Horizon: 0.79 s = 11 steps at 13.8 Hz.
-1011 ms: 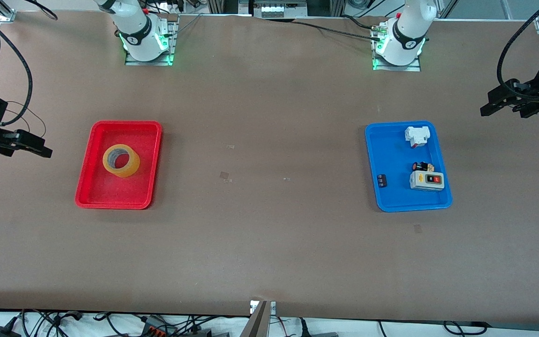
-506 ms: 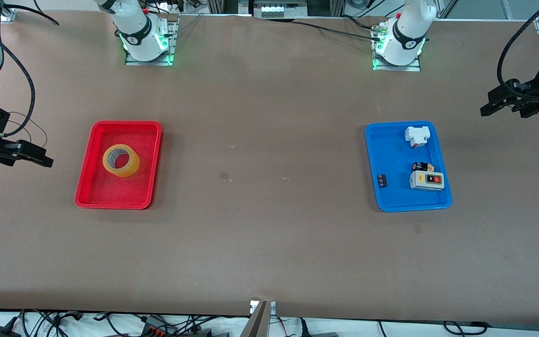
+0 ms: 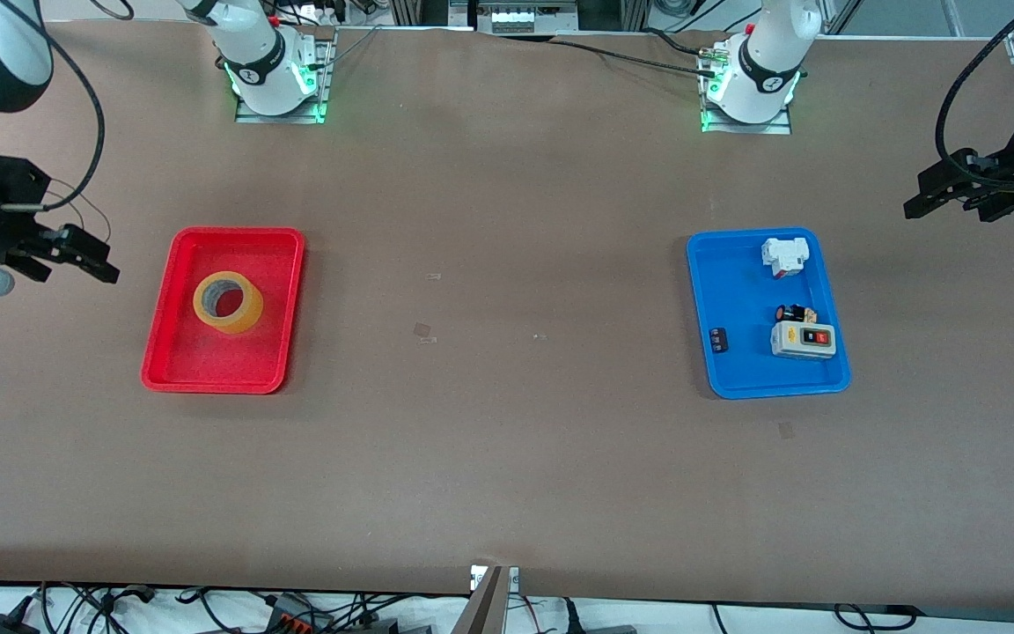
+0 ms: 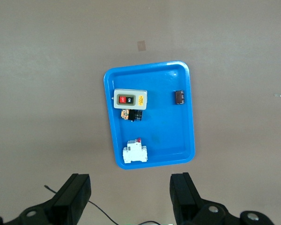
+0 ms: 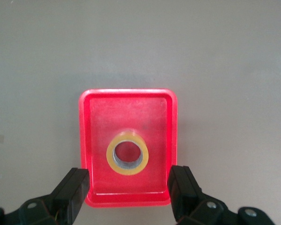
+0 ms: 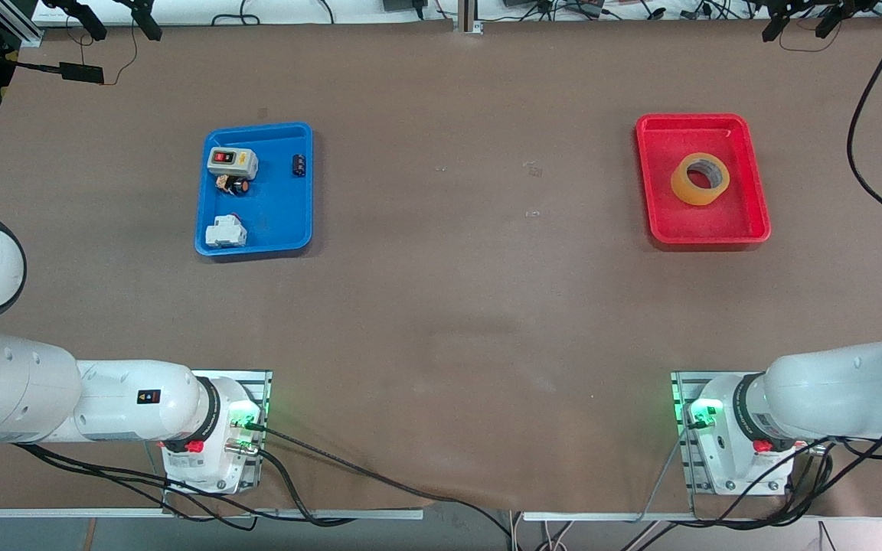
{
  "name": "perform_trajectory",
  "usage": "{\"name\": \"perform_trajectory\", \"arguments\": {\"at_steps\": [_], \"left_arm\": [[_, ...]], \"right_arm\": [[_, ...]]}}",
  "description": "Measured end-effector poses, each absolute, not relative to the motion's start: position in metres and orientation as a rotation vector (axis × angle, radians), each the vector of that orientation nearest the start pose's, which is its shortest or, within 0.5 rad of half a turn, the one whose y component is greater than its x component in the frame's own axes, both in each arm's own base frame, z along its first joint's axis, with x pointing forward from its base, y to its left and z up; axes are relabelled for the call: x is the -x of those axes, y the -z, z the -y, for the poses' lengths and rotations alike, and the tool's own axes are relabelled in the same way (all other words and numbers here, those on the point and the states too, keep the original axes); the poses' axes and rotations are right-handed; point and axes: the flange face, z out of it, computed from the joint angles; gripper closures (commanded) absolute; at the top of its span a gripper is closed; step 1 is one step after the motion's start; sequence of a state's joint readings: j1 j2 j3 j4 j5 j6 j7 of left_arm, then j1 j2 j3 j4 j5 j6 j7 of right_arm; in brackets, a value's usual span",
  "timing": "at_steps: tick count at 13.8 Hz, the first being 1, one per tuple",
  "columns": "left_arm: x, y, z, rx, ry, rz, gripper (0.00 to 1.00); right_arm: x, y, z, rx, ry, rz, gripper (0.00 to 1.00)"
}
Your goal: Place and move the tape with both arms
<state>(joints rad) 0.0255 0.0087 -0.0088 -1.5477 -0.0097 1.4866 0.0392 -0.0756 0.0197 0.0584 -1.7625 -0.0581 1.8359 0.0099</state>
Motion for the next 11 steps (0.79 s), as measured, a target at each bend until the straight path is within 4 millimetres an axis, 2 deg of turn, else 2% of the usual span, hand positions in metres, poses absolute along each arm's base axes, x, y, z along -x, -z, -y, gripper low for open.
{"name": "perform_trajectory", "arguments": {"at_steps": [11], "left_arm": [[-0.5486, -0.6228, -0.0080, 3.151, -0.112, -0.036, 0.00]], "right_arm": [[-0.5644, -0.5530, 0.0222, 3.134, 0.066, -0.024, 0.00]]}}
